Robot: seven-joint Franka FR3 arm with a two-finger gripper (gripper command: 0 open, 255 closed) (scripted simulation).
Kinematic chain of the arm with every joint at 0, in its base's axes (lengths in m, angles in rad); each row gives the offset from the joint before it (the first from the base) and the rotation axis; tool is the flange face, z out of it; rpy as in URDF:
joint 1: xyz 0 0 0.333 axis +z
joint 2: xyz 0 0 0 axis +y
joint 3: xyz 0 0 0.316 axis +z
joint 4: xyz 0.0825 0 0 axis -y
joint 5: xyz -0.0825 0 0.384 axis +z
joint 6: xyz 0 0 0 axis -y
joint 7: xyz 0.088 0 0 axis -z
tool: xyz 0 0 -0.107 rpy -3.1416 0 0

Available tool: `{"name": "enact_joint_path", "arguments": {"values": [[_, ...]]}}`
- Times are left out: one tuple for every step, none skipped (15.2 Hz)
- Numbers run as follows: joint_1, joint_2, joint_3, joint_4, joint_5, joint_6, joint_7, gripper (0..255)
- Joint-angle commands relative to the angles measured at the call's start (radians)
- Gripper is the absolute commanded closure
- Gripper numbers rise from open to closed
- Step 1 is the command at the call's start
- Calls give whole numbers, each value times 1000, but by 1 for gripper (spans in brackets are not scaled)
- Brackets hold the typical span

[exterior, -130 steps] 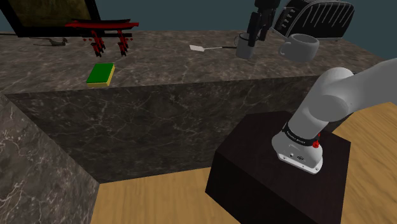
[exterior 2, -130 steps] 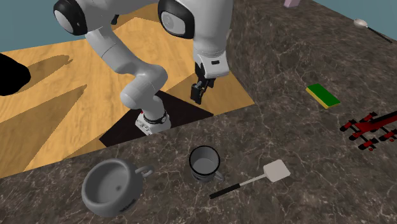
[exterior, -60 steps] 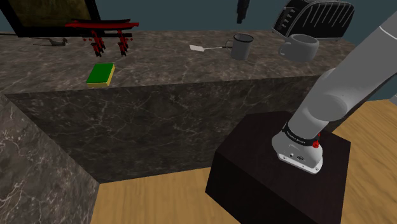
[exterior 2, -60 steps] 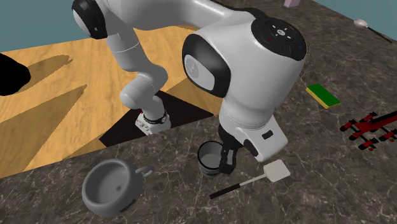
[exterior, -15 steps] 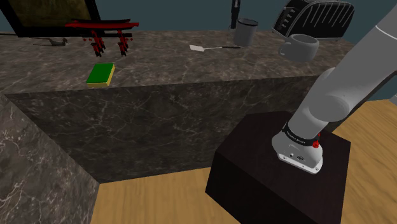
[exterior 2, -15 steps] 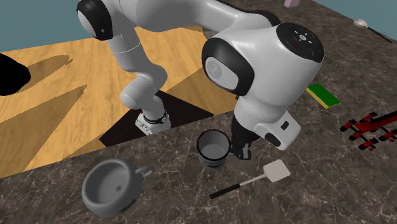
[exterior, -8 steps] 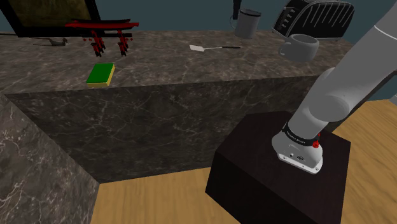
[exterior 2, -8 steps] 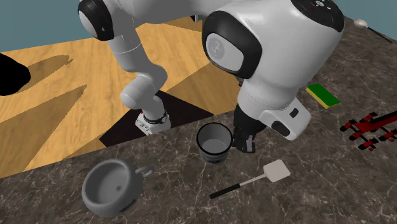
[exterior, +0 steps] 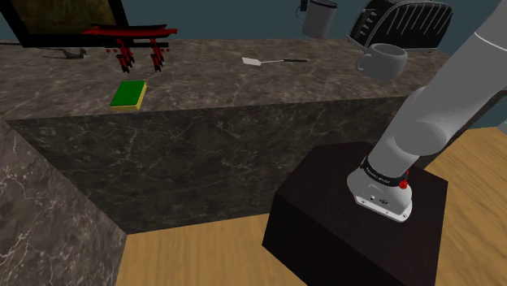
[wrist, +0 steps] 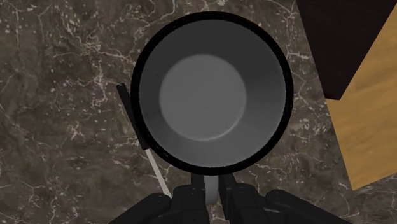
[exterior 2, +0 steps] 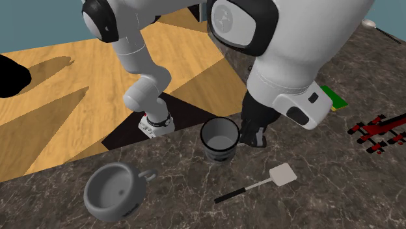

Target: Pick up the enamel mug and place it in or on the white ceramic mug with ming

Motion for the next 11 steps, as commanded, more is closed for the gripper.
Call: {"name": "enact_joint_path", "arguments": {"values": [[0,12,0,40,3,-28,-1,255],[0,18,-1,60,4,-43,-3,255],[0,19,-1,66,4,-47,-3,255],[-7,-3,-9,45,-4,-48,-20,255],[-15,-25,-18,26,-12,-49,-36,255],[-23,-46,-27,9,-21,-51,-54,255],[-31,-66,-37,-7,-29,-53,-71,255],[-39,-85,-46,-22,-38,-55,-89,255],[-47,-103,-56,-36,-47,-58,-107,255],[-55,-121,-67,-48,-56,-61,-125,255],[-63,-138,-77,-59,-65,-65,-144,255]]}}
